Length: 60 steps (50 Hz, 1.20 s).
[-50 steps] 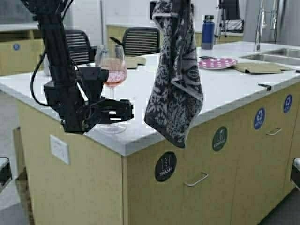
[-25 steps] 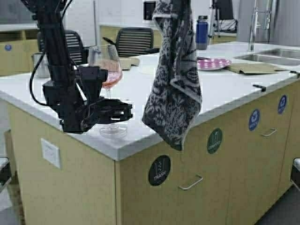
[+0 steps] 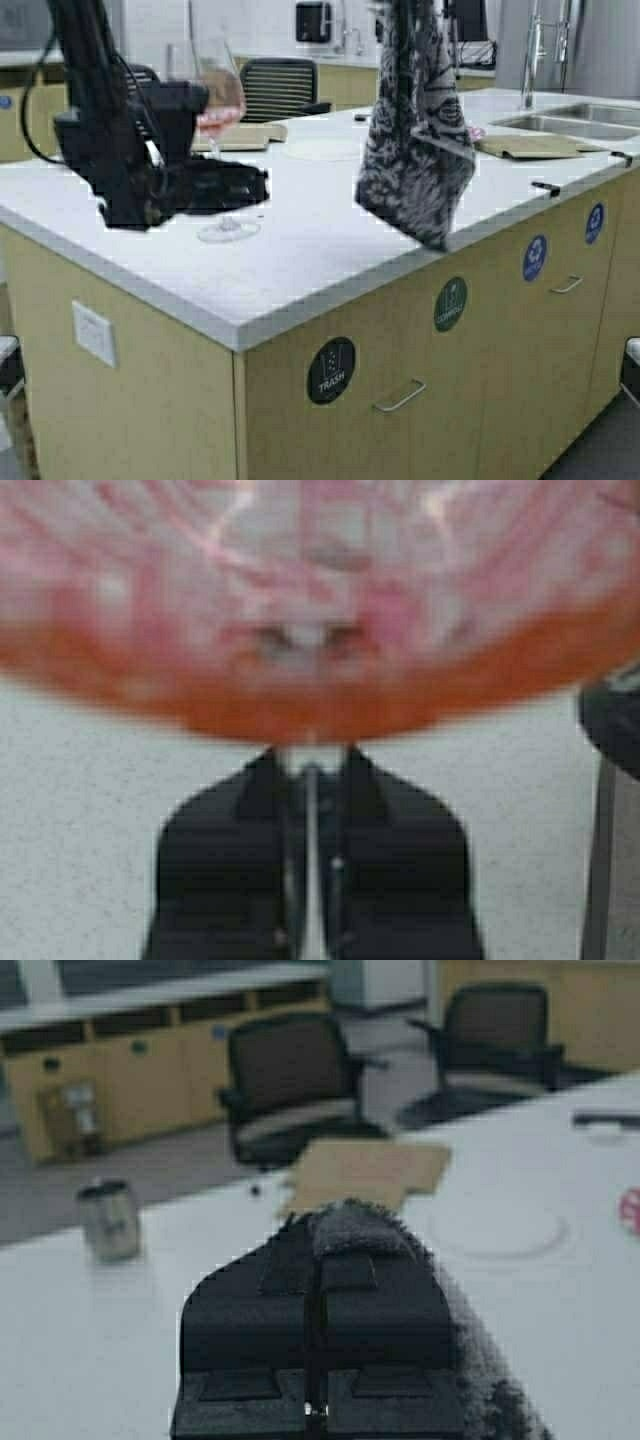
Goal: Get the cloth and wipe up the spill under the wine glass
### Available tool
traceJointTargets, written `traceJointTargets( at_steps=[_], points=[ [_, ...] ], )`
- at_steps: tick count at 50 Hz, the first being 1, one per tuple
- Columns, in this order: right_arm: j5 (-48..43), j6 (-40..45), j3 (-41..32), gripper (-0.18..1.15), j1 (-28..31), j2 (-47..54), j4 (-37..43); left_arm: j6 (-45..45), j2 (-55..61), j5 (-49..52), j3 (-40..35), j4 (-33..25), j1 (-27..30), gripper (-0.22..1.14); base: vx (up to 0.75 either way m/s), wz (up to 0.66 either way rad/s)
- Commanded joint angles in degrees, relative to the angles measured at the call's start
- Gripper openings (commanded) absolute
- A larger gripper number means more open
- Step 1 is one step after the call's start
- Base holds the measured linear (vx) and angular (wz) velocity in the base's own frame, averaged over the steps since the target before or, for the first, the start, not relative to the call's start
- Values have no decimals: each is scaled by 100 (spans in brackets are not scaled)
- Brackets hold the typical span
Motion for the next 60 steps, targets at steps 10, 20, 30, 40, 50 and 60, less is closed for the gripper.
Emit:
traceJointTargets(
  at_steps=[10, 20, 30, 40, 50, 60],
  points=[
    [167, 167, -1345, 6, 193, 1151, -114, -97, -1846, 984, 703, 9, -9, 24, 2, 1],
    [158, 483, -1696, 6, 457, 1960, -211, -211, -3032, 2610, 659, 9, -9, 24, 2, 2],
    [158, 624, -1397, 6, 817, 2188, -352, -202, -3964, 3296, 422, 9, -9, 24, 2, 3],
    [149, 703, -1125, 6, 1239, 2435, -396, -158, -4605, 3876, -62, 9, -9, 24, 1, 1],
    [149, 712, -1248, 5, 1960, 2892, -545, 26, -4808, 4289, -615, 26, -9, 24, 0, 0],
    [167, 712, -1494, 6, 2883, 3103, -773, 114, -4843, 4430, -721, 35, -9, 24, 0, 0]
  ],
)
